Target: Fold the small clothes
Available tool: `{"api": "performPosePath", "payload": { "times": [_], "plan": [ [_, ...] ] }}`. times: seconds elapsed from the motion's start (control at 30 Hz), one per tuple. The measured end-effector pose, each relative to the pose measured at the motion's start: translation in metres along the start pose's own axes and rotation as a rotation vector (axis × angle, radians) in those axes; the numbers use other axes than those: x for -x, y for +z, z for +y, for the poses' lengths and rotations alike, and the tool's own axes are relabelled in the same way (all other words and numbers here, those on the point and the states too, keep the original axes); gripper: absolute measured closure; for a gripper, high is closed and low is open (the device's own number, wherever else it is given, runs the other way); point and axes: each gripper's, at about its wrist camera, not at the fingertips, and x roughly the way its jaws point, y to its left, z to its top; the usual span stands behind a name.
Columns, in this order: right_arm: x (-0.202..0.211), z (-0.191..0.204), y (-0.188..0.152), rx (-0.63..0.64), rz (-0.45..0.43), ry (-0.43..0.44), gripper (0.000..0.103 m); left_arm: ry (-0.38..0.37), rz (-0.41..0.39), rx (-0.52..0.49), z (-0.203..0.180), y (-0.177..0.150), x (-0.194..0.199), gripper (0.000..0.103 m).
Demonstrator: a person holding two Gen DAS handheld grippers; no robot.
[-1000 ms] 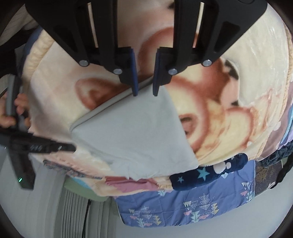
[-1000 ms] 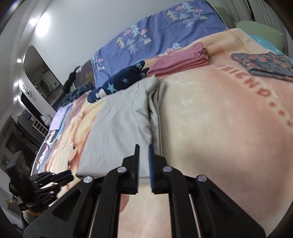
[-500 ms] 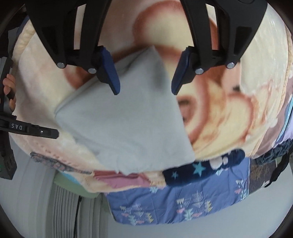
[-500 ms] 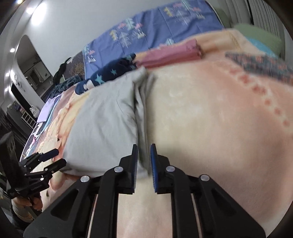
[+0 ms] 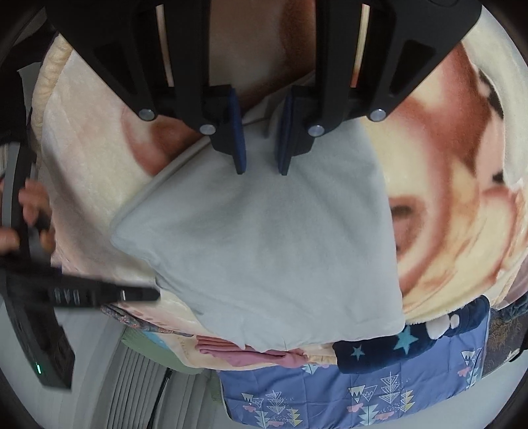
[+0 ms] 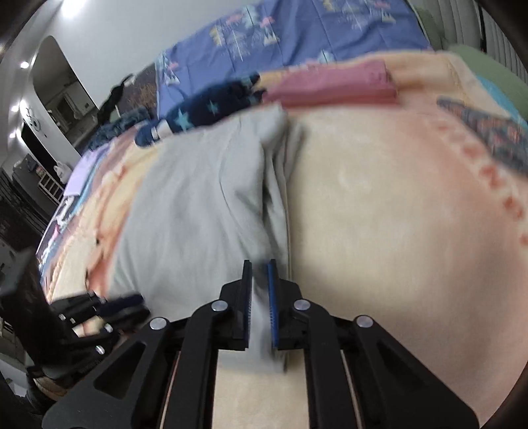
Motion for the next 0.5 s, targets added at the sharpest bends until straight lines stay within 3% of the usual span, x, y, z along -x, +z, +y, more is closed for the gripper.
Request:
{"api": "performPosePath", "payload": {
  "times": [0.13,0.33,0.37,0.4,0.5],
  "plan": [
    [-0.015,0.000,0.048,-0.003,-0.024,0.007,0.070,0.016,-0.015,-0.015,-0.005,-0.003,0.002,0.082],
    [-0.090,-0.018,0.104,-0.118,0.077,0.038,0.069,0.004,-0.027,-0.004,-0.003,-0.006,0.003,0.082],
    [-0.097,-0.014,0.107,-0.096,0.078,0.054,0.072,0.000,-0.028,-0.002,-0.003,-0.006,0.003,0.082],
    [-0.098,-0.008,0.110,-0.063,0.069,0.056,0.102,-0.004,-0.028,0.001,-0.001,-0.006,0.003,0.082],
    [-0.068,-0.003,0.117,-0.011,-0.092,0.101,0.101,-0.018,-0.030,0.010,0.001,-0.005,0.002,0.082]
  ]
}}
